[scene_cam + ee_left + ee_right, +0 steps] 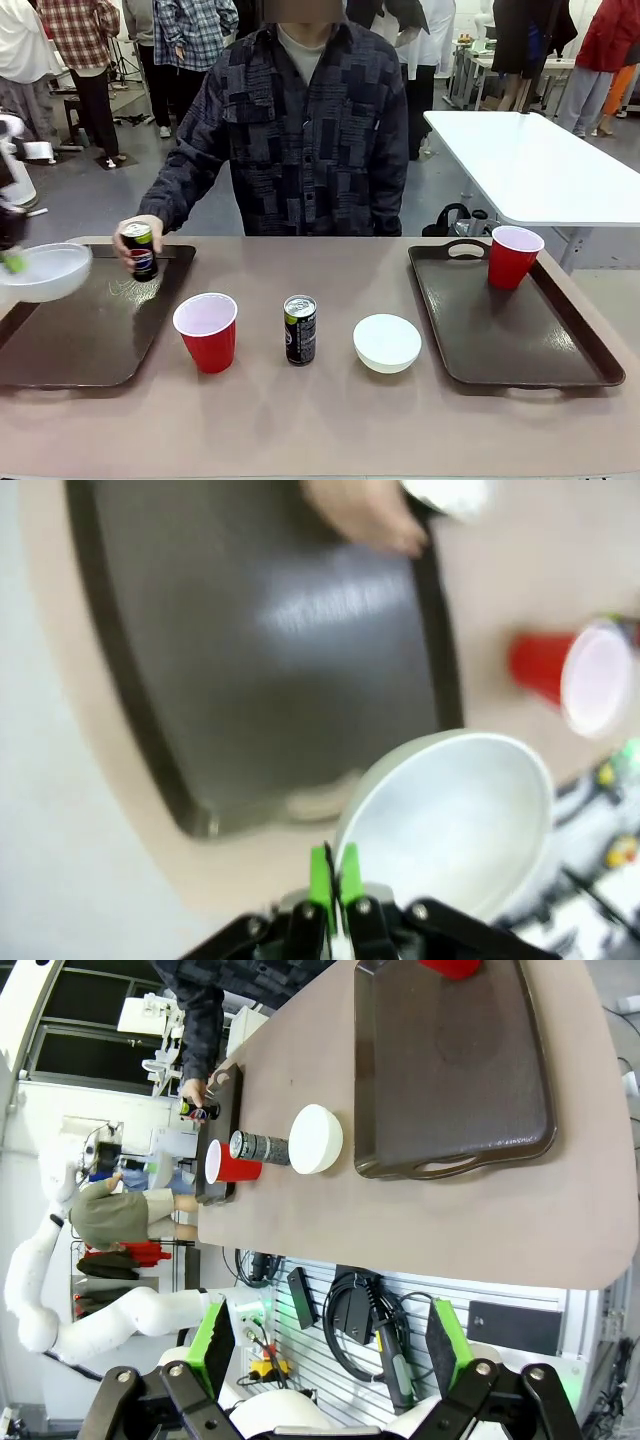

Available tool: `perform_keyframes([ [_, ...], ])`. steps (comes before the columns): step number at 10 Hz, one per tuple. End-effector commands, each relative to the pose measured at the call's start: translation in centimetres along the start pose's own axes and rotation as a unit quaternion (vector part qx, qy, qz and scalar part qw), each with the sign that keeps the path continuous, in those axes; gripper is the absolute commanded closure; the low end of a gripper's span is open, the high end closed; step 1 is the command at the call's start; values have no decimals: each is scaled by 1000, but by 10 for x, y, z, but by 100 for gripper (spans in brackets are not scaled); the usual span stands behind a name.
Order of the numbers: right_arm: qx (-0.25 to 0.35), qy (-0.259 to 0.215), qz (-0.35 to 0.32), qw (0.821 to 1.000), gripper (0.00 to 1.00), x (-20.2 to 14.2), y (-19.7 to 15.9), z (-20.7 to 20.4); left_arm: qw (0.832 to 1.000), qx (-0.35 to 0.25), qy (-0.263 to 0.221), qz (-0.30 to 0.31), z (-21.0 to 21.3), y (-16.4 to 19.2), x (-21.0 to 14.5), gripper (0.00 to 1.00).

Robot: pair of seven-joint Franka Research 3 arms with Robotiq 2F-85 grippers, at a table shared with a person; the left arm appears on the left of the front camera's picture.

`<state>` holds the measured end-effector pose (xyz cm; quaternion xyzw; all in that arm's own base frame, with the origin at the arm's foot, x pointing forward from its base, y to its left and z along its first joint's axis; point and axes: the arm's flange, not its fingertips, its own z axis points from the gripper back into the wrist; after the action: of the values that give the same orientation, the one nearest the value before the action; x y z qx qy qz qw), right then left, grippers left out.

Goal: Prepare tableware on both trays.
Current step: Pick up a Picnic Bowl from the table and place it on a Handle tray.

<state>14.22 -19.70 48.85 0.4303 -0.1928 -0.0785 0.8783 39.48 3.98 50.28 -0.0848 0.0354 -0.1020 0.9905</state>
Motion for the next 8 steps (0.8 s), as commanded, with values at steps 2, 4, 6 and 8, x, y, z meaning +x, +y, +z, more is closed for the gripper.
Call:
perform_keyframes([
  [2, 17, -5, 9, 1000, 0, 0, 1, 0, 999, 16, 22, -30, 35, 9, -69, 96],
  [4, 17, -5, 9, 1000, 0, 0, 1, 0, 999, 17, 23, -16, 28, 11, -58, 96],
  [6, 17, -5, 9, 1000, 0, 0, 1, 0, 1000, 21, 18, -10, 28, 11, -54, 96],
  [8, 17, -5, 9, 1000, 0, 0, 1, 0, 1000, 19, 8, 1, 23, 10, -49, 96],
])
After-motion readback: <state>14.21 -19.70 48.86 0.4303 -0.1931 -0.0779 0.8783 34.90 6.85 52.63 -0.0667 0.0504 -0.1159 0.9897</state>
